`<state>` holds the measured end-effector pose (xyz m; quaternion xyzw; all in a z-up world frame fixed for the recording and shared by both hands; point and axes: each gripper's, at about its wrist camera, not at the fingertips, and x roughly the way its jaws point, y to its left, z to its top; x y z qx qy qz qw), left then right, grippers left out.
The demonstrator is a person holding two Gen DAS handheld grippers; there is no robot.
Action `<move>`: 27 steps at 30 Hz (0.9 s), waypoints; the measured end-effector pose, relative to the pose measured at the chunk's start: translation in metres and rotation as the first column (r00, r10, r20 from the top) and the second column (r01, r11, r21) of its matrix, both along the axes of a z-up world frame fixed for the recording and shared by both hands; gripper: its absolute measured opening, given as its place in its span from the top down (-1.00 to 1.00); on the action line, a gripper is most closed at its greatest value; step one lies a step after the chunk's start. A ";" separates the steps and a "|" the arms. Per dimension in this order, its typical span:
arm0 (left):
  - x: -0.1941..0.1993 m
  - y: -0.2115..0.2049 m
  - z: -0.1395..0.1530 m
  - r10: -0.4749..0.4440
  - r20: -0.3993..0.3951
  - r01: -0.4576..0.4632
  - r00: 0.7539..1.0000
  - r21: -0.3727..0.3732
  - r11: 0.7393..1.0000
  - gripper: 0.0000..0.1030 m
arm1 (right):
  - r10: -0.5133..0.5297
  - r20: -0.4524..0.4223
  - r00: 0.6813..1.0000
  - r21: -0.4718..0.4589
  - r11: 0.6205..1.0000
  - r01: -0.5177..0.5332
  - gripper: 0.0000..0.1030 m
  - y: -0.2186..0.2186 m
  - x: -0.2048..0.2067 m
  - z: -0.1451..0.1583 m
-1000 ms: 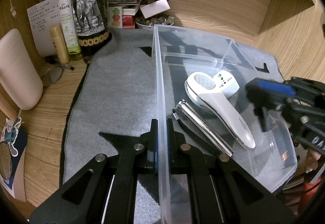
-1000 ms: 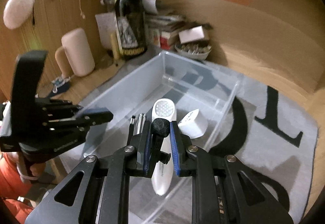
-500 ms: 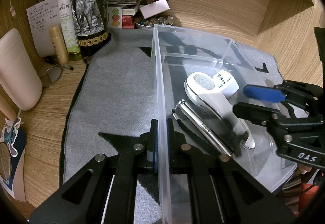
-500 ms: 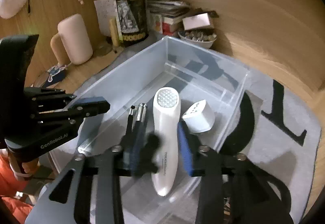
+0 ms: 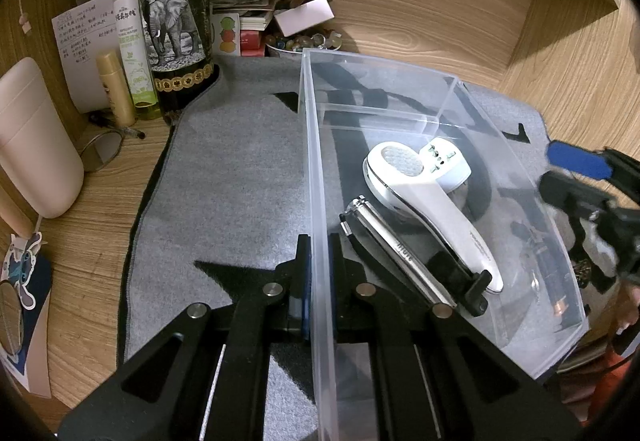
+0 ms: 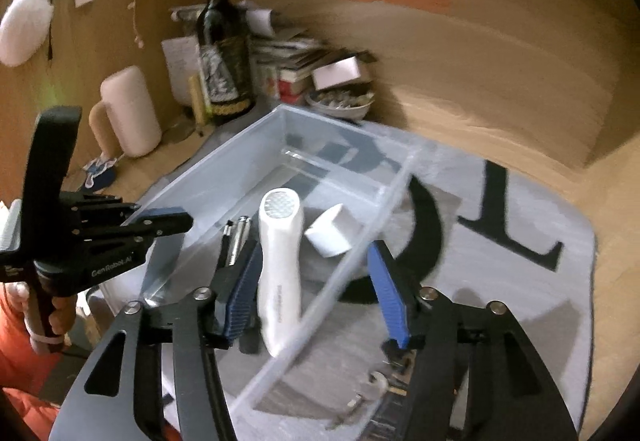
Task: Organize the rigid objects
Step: 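Grasp the black round perforated cap on the rug with the right gripper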
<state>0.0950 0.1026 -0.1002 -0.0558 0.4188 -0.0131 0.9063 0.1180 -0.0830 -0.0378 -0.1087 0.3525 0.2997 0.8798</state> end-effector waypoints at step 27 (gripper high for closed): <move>0.000 0.000 0.000 -0.002 -0.001 0.002 1.000 0.008 1.000 0.88 | -0.380 -0.101 0.920 -0.083 0.924 0.372 -0.56 -0.132 -0.037 -0.062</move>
